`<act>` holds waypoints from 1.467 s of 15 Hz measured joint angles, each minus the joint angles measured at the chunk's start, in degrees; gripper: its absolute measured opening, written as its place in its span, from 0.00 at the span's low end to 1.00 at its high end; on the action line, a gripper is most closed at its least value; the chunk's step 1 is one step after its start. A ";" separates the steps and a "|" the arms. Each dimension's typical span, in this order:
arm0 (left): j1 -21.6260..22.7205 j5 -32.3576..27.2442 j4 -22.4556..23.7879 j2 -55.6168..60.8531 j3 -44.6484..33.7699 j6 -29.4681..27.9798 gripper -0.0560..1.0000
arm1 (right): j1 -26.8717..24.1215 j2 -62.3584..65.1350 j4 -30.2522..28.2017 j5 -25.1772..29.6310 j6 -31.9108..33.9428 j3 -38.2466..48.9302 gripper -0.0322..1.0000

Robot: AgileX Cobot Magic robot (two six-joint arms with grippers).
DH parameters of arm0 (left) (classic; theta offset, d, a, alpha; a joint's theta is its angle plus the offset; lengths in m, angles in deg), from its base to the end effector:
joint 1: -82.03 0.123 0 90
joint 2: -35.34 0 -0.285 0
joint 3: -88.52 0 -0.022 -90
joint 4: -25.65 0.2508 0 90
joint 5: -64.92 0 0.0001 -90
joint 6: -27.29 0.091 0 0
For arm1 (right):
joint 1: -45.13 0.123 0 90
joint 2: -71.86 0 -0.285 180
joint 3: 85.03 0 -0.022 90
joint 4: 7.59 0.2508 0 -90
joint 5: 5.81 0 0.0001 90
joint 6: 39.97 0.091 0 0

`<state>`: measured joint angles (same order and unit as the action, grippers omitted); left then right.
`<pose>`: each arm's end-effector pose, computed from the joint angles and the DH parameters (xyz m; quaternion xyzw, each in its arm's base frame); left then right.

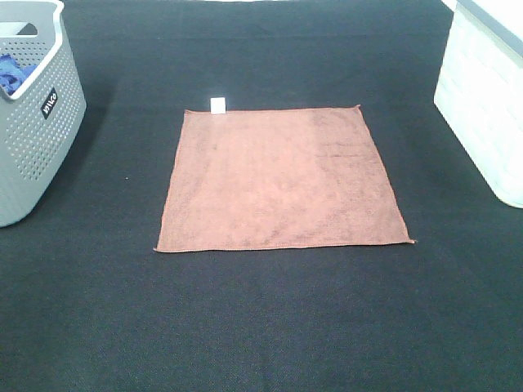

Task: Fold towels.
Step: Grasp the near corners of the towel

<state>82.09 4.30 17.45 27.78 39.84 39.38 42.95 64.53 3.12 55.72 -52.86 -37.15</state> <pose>-0.0055 -0.0113 0.2776 0.0918 0.8449 -0.0158 0.5268 -0.0083 0.0152 0.2806 -0.0842 0.8436 0.0239 0.5299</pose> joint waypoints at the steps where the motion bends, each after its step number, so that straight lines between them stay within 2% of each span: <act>1: 0.00 0.00 0.00 0.00 0.00 0.00 0.66 | 0.00 0.00 0.00 0.00 0.00 0.00 0.69; 22: 0.00 0.00 0.00 0.00 0.00 0.00 0.66 | 0.00 0.00 0.00 0.00 0.00 0.00 0.69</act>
<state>82.09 4.30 17.45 27.78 39.84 39.38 42.95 64.53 3.12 55.72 -52.86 -37.15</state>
